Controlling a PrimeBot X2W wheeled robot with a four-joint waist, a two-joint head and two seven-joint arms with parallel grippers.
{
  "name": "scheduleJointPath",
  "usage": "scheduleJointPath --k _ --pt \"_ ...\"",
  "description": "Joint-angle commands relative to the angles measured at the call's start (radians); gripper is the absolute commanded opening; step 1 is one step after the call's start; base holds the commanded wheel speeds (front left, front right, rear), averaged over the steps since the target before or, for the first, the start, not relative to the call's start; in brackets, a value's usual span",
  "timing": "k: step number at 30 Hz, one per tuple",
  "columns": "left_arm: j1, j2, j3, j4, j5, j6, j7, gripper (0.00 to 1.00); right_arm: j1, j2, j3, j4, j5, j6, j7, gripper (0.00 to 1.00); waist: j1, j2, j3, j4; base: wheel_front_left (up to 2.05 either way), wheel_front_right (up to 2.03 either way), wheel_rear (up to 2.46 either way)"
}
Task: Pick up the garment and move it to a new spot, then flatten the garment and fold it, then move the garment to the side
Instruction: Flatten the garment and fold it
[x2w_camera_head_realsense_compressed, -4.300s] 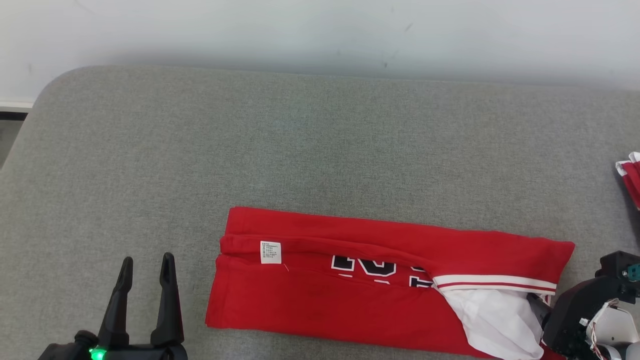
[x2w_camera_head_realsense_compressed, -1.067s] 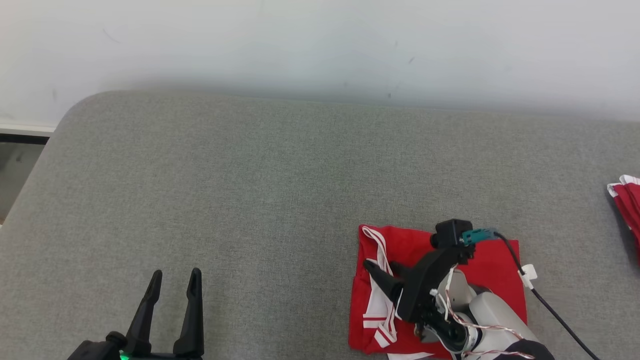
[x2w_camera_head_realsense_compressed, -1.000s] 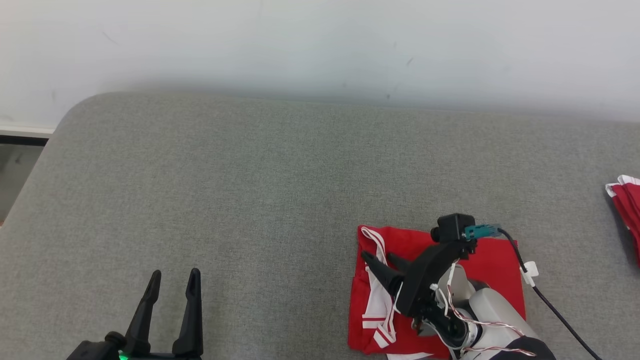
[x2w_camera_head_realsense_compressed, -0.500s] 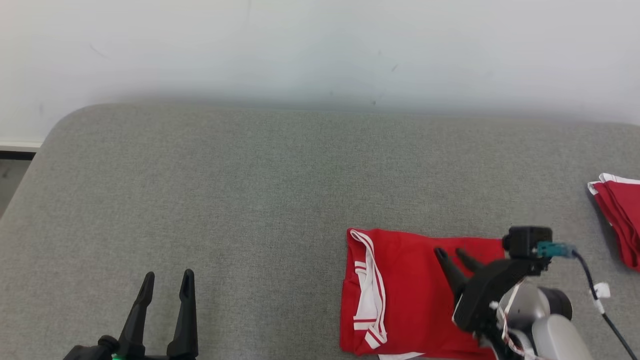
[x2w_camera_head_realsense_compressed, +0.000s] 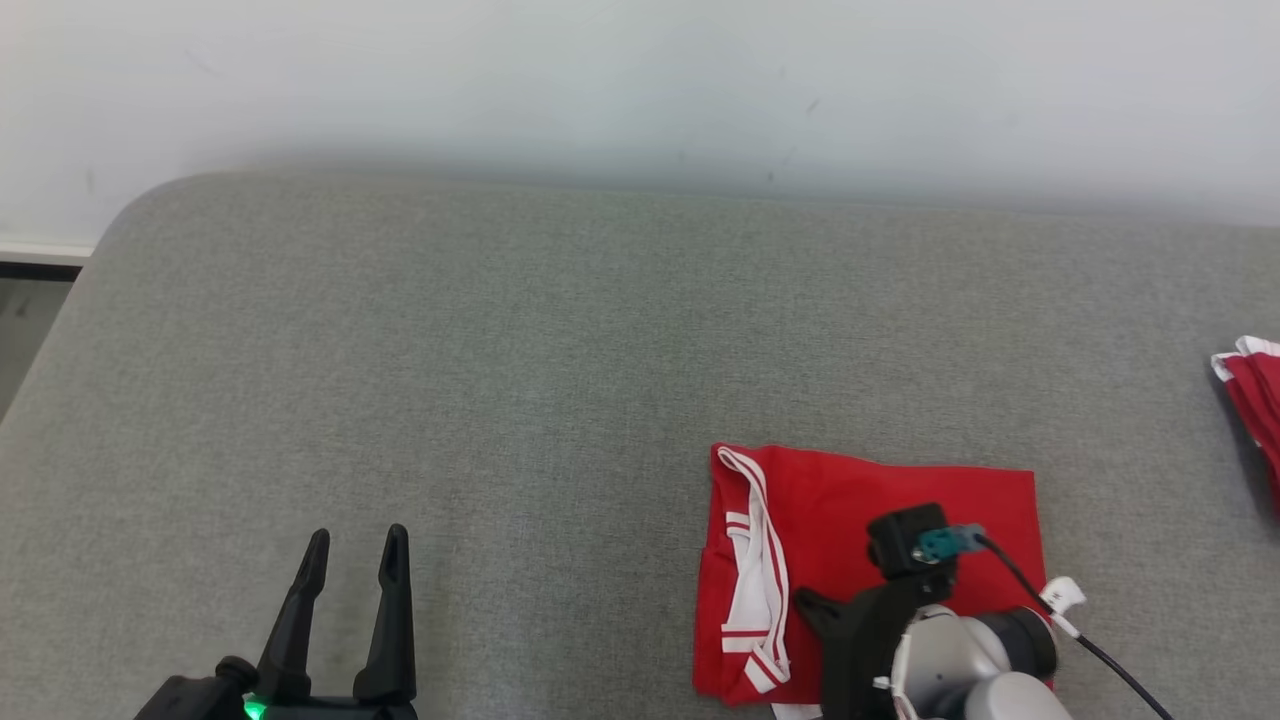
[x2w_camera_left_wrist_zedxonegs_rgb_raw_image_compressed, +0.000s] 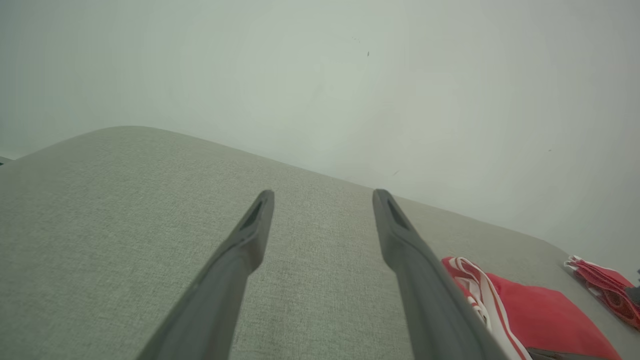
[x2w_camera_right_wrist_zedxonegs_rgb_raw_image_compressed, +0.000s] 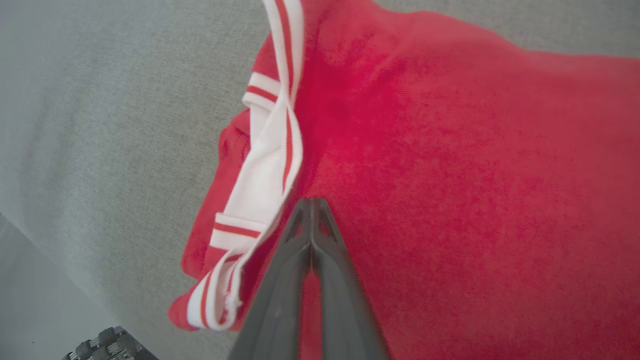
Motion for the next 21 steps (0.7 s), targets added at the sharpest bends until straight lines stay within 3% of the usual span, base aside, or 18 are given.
scheduleJointPath --k 1,13,21 --pt "-0.014 -0.002 0.003 0.003 0.003 0.001 -0.004 1.0 -0.021 -0.001 0.02 0.012 0.003 0.001 -0.001 0.0 -0.0001 -0.0001 0.006 0.01 0.0 0.0 0.0" --pt "-0.007 -0.002 -0.003 0.01 -0.007 0.001 -0.004 1.0 -0.12 -0.001 0.225 0.154 0.088 0.0 -0.005 0.0 -0.0001 -0.0001 0.007 0.035 0.0 0.0 0.0" --pt "0.015 0.008 0.002 0.007 -0.006 0.001 -0.004 1.0 -0.15 -0.001 0.281 0.125 0.232 0.0 -0.086 0.0 -0.0001 -0.0001 -0.021 0.017 0.0 0.0 0.0"
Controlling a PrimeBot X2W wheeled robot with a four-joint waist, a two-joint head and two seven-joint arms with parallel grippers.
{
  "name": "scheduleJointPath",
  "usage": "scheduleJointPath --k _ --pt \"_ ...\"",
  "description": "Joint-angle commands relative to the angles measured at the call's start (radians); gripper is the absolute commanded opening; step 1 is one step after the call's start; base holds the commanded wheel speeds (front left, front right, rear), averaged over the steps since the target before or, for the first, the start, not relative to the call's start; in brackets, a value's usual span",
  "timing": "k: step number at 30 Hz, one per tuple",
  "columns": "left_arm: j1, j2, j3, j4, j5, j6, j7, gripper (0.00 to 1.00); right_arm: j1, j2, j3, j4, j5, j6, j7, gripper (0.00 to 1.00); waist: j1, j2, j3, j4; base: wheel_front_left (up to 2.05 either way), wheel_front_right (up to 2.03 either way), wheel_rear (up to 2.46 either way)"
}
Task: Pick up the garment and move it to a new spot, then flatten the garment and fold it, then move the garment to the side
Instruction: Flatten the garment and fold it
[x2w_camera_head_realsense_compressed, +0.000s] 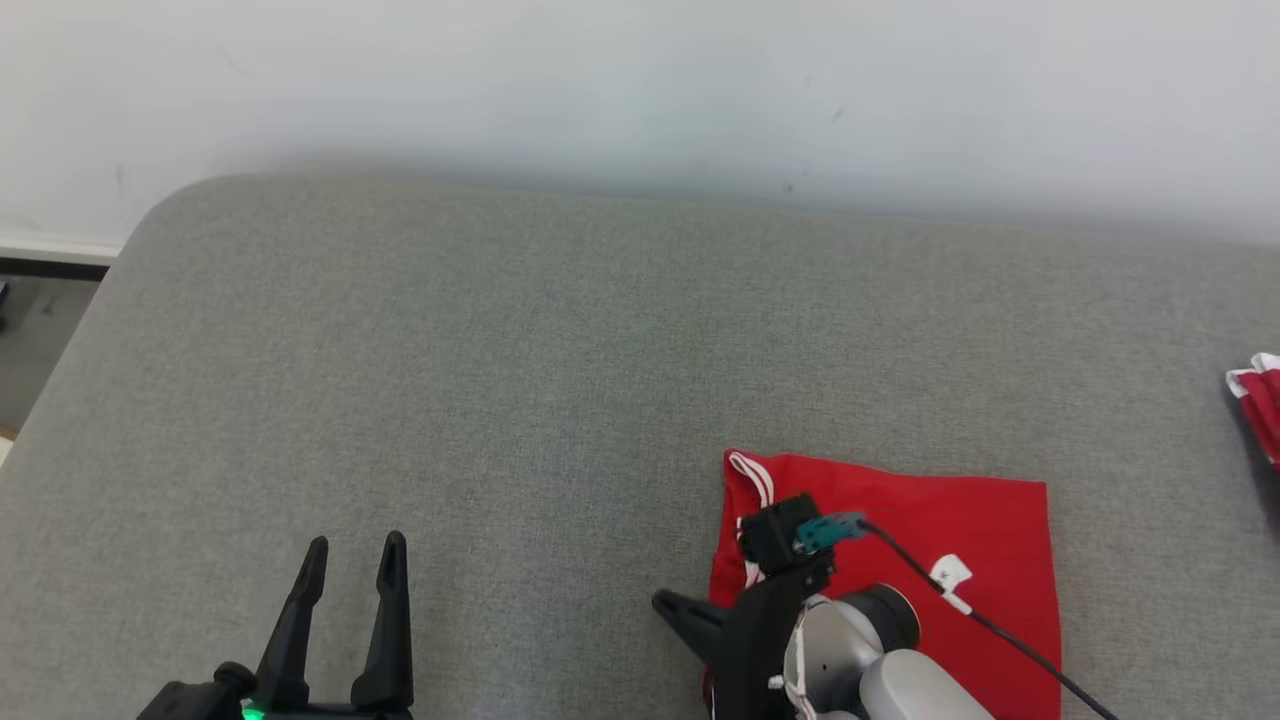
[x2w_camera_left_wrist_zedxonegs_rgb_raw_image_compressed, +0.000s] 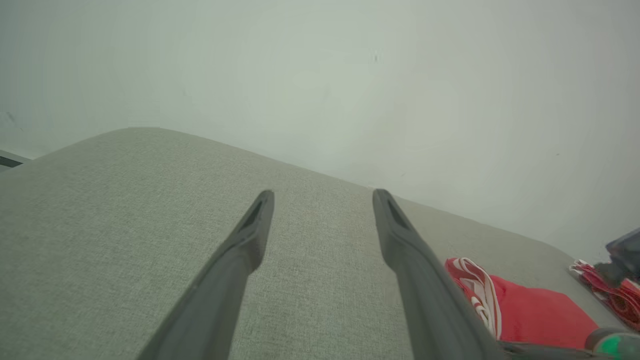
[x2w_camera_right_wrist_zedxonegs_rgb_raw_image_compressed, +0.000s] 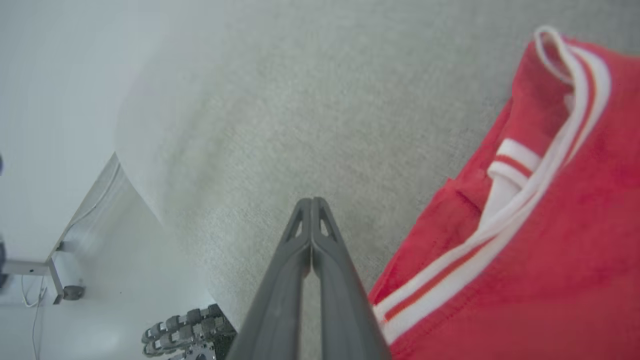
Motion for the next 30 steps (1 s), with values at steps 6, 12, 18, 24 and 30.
scheduleJointPath --k 6,12,18,24,30 --pt "0.029 0.01 0.01 0.0 0.016 0.001 -0.004 1.0 0.01 -0.003 -0.057 -0.099 0.036 0.0 -0.099 1.0 -0.0001 0.0 -0.046 -0.036 0.0 0.0 0.0" --pt "0.06 -0.006 0.044 0.001 0.026 0.001 -0.004 1.0 0.128 -0.001 -0.239 -0.235 -0.072 0.0 -0.229 1.0 -0.0001 0.0 -0.101 -0.075 0.0 0.0 0.0" --pt "0.07 -0.023 0.085 0.004 0.038 0.002 -0.004 1.0 0.25 -0.001 -0.385 -0.334 -0.137 0.001 -0.38 1.0 -0.0001 0.0 -0.122 -0.113 0.0 0.0 0.0" --pt "0.064 -0.028 0.102 0.029 0.059 0.002 -0.004 1.0 0.298 -0.004 -0.459 -0.331 -0.217 0.0 -0.537 1.0 -0.0001 0.0 -0.126 -0.135 0.0 0.0 0.0" --pt "0.066 -0.026 0.114 0.102 0.082 0.014 -0.004 1.0 0.317 -0.024 -0.497 -0.244 -0.254 0.0 -0.609 1.0 -0.0001 0.0 -0.136 -0.142 0.0 0.0 0.0"
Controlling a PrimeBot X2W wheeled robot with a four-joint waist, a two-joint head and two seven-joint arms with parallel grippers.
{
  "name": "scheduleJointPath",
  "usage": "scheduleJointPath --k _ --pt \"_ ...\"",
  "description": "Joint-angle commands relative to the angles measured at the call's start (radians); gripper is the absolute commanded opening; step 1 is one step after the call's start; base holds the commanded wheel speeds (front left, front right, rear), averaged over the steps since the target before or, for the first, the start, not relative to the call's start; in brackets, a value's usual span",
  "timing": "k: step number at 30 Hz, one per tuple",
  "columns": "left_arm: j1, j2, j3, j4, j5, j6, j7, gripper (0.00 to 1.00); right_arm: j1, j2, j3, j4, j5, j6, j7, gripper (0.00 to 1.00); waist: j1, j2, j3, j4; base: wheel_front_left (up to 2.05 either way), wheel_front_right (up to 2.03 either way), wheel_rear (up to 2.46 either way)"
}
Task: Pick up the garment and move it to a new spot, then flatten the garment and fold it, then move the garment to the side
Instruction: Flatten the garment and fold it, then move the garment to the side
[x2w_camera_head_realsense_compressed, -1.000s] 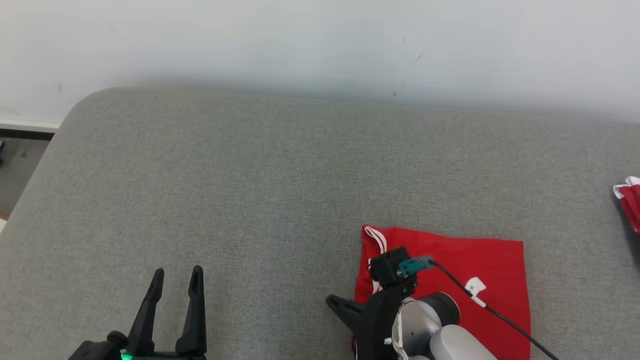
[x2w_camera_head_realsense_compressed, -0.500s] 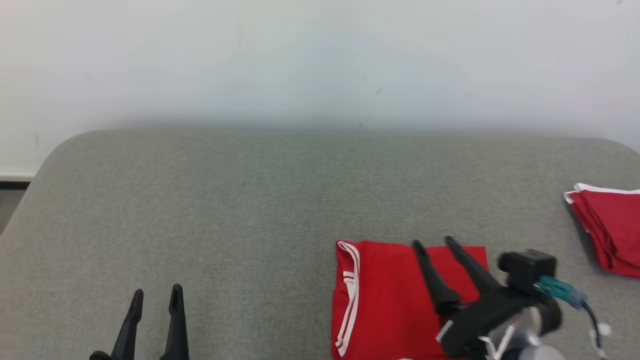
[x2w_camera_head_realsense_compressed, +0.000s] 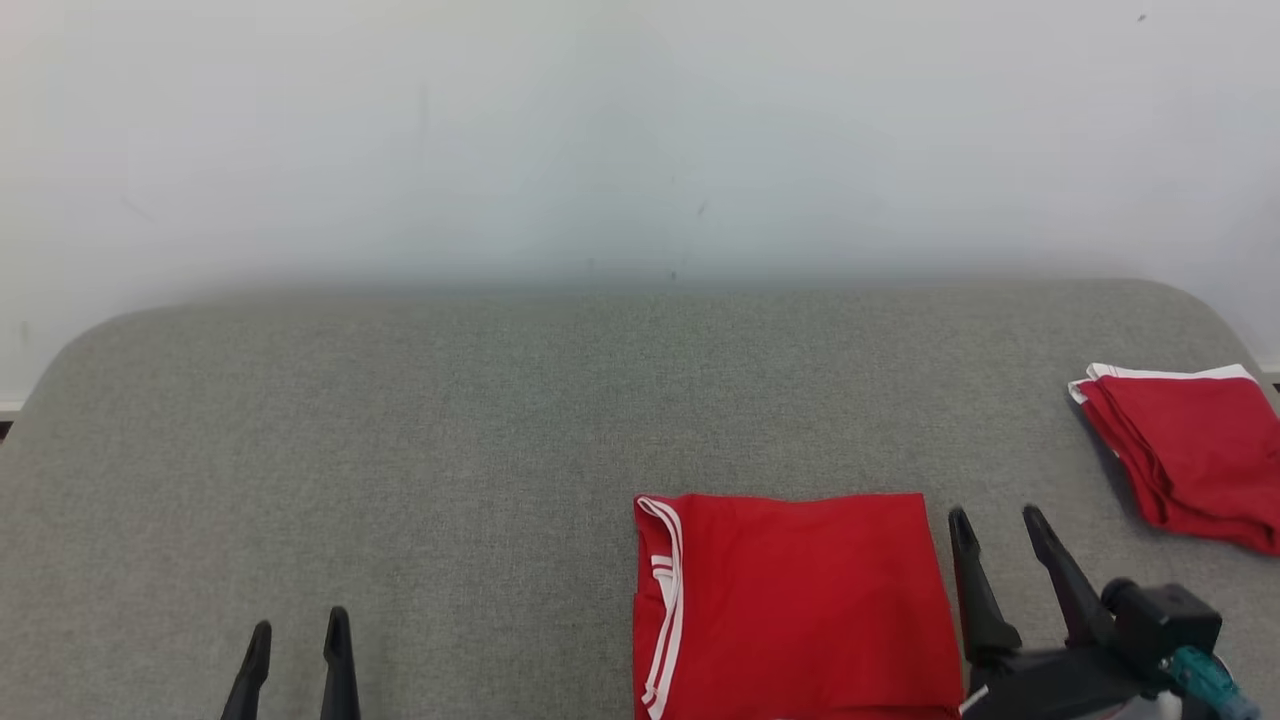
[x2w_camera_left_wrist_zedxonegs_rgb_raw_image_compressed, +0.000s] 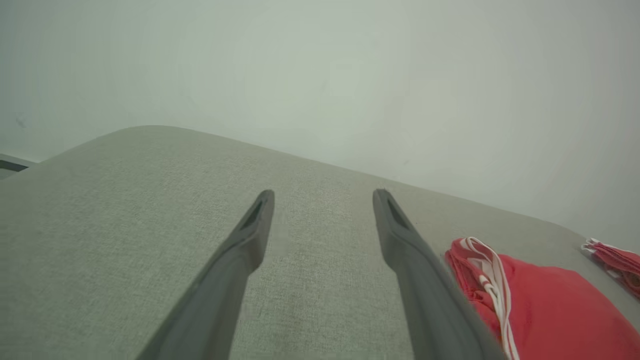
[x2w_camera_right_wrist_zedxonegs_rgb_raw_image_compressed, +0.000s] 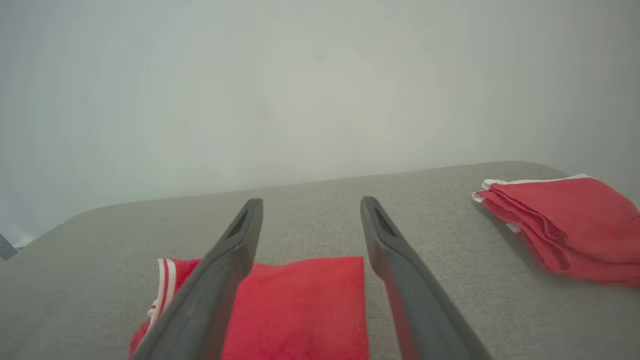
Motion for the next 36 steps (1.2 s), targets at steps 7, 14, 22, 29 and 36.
scheduleJointPath --k 7,14,22,29,36 --pt "0.026 0.02 0.01 0.063 0.032 0.024 -0.004 1.0 0.038 -0.01 -0.05 0.097 -0.062 0.0 -0.048 1.0 0.0001 -0.0001 -0.022 0.001 0.0 0.0 0.0" --pt "0.049 0.032 0.013 0.058 0.049 0.021 -0.004 1.0 0.047 0.005 -0.074 0.129 -0.055 0.0 -0.041 1.0 0.0001 -0.0001 -0.026 0.001 0.0 0.0 0.0" --pt "0.053 0.031 0.006 0.038 0.054 0.016 -0.004 1.0 0.045 0.011 -0.082 0.109 -0.065 0.0 -0.034 1.0 0.0001 -0.0001 -0.018 0.007 0.0 0.0 0.0" --pt "0.045 0.031 -0.006 0.035 0.051 0.015 -0.004 1.0 0.046 0.013 -0.081 0.094 -0.065 0.0 -0.021 1.0 0.0001 -0.0001 -0.008 0.01 0.0 0.0 0.0" --pt "0.042 0.026 -0.011 0.019 0.058 0.021 -0.004 1.0 0.046 0.015 -0.083 0.082 -0.064 0.0 0.015 1.0 0.0001 -0.0001 0.001 0.014 0.0 0.0 0.0"
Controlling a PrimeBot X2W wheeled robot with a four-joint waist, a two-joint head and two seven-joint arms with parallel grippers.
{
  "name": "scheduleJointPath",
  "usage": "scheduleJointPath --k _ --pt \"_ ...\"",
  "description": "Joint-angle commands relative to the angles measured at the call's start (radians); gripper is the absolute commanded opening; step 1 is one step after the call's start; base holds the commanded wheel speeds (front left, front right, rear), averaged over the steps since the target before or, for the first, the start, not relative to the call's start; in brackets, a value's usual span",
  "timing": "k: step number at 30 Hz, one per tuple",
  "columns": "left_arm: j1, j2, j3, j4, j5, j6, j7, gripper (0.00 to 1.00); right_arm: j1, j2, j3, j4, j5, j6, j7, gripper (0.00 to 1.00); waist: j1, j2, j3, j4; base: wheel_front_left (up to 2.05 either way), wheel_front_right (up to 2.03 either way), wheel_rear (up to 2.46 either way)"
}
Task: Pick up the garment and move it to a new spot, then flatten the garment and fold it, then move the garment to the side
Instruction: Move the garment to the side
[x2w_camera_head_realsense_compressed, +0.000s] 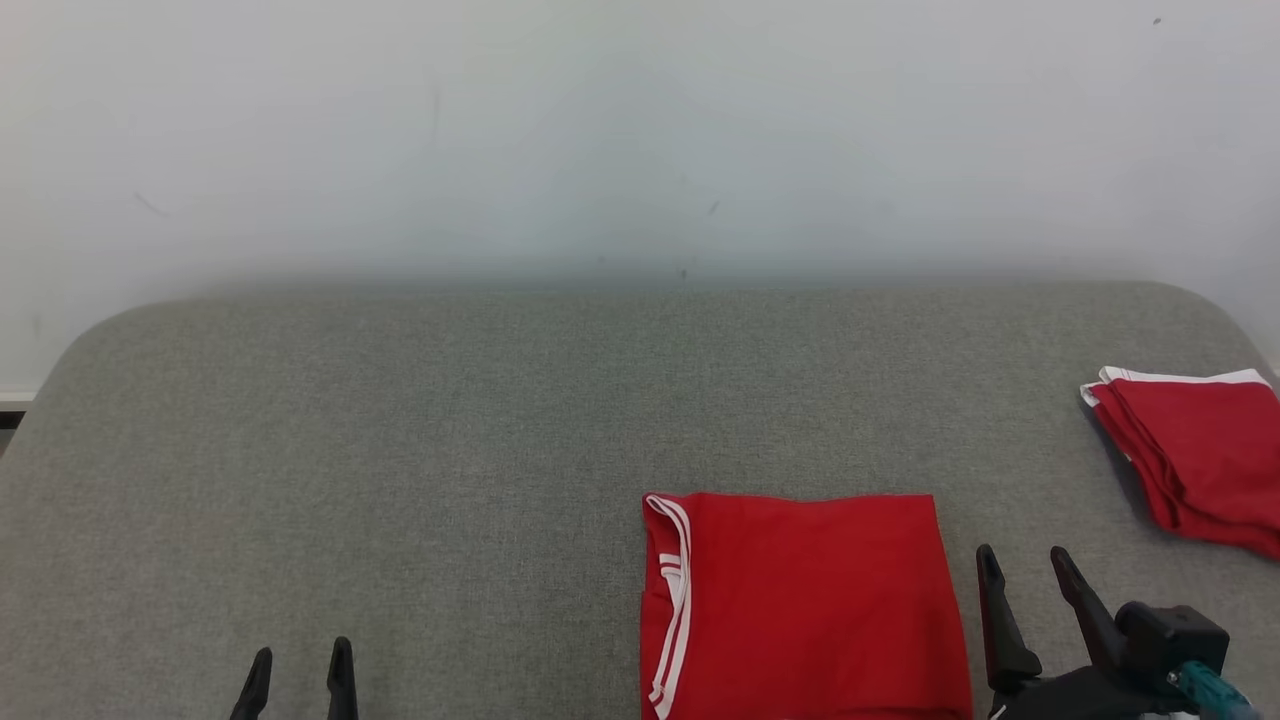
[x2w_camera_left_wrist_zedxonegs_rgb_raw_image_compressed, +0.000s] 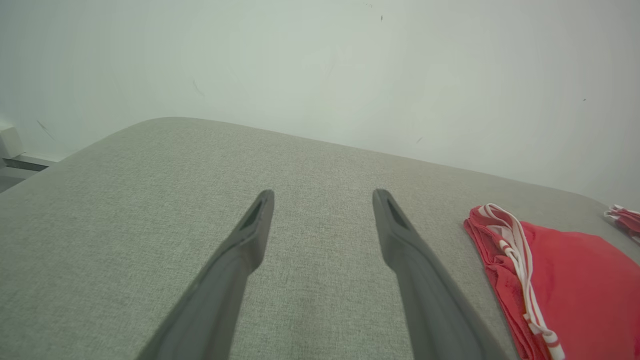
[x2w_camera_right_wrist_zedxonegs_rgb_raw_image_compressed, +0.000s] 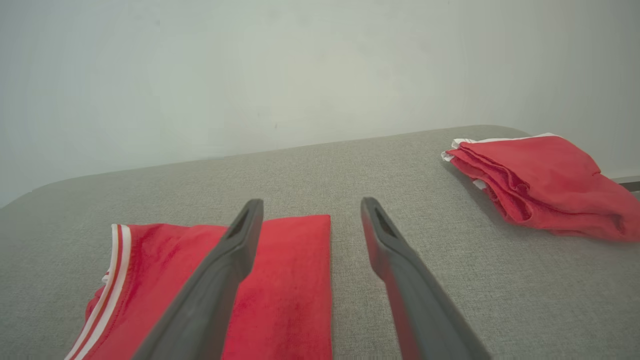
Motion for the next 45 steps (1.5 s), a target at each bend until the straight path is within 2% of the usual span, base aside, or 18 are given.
scheduleJointPath --k 1,4,11,17,20,30,36,37,38,41,45 --pt "0.002 -0.003 0.001 -0.006 0.008 0.004 -0.004 1.0 0.004 0.001 -0.006 -0.008 -0.005 0.0 0.019 1.0 0.0 0.0 0.001 0.0 0.0 0.0 0.0" --pt "0.007 -0.004 -0.001 -0.01 0.008 0.007 -0.004 1.0 -0.015 0.002 -0.019 -0.024 0.0 0.0 0.14 1.0 0.0 0.0 0.002 0.0 0.0 0.0 0.0" --pt "0.016 -0.008 -0.014 -0.022 0.004 0.015 0.001 1.0 -0.073 0.002 -0.085 -0.097 -0.011 0.001 0.601 1.0 0.0 0.0 0.007 0.0 0.0 0.0 0.0" --pt "0.001 -0.011 -0.033 -0.033 0.007 0.014 0.007 1.0 -0.144 0.002 -0.116 -0.083 -0.036 0.001 0.823 1.0 0.0 0.0 0.03 0.017 0.0 0.0 0.0" --pt "-0.006 -0.013 -0.043 -0.036 0.005 0.012 0.008 1.0 -0.179 0.001 -0.13 -0.038 -0.04 0.001 0.856 1.0 0.0 0.0 0.046 0.03 0.0 0.0 0.0" --pt "-0.052 0.003 -0.061 -0.047 0.006 0.007 0.014 1.0 -0.284 0.002 -0.14 0.128 -0.065 0.001 0.855 1.0 0.0 0.0 0.133 0.082 0.0 0.0 0.0" --pt "-0.086 0.006 -0.073 -0.035 0.003 0.002 0.012 1.0 -0.329 0.004 -0.133 0.261 -0.031 0.001 0.905 1.0 0.0 0.0 0.169 0.108 0.0 0.0 0.0" --pt "-0.09 0.006 -0.074 -0.032 0.002 0.002 0.012 1.0 -0.332 0.007 -0.128 0.276 -0.026 0.001 0.911 0.98 0.0 0.0 0.169 0.109 0.0 0.0 0.0" --pt "-0.091 0.006 -0.075 -0.029 0.0 0.002 0.011 1.0 -0.335 0.007 -0.127 0.284 -0.024 0.001 0.909 0.67 0.0 0.0 0.169 0.111 0.0 0.0 0.0" --pt "-0.096 0.007 -0.074 -0.024 -0.002 0.002 0.009 1.0 -0.356 0.008 -0.122 0.282 -0.052 0.001 0.877 0.0 0.0 0.0 0.168 0.112 0.0 0.0 0.0" --pt "-0.103 0.007 -0.07 -0.031 -0.003 0.003 0.004 1.0 -0.399 0.002 -0.133 0.256 -0.092 0.001 0.836 0.0 0.0 0.0 0.173 0.1 0.0 0.0 0.0"
